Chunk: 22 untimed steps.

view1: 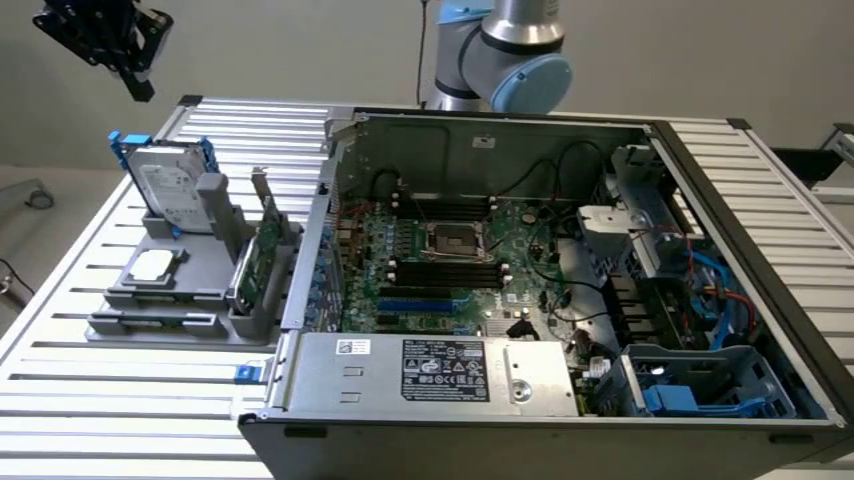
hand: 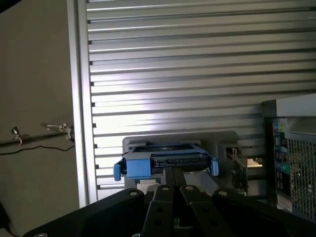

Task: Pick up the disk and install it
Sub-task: 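Reach for the disk, then pick up the disk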

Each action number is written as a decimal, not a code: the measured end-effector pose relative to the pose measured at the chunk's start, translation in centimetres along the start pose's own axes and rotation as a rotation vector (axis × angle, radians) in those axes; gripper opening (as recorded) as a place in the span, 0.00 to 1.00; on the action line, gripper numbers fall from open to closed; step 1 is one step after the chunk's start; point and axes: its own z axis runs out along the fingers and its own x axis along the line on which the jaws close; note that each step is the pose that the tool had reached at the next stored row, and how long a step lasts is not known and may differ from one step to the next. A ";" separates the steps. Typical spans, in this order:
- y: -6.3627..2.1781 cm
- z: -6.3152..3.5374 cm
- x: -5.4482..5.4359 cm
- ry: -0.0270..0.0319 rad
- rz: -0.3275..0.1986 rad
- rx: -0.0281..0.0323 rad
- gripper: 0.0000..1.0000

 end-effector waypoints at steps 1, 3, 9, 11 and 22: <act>0.12 0.02 0.3 0.0002 0.000 -0.0009 0.11; 0.27 0.05 0.7 0.0014 0.000 -0.0029 0.11; 0.27 0.04 0.8 0.0024 0.000 -0.0029 0.11; 0.27 0.04 0.8 0.0024 0.000 -0.0030 0.11; 0.25 0.17 0.9 0.0046 -0.028 -0.0032 0.11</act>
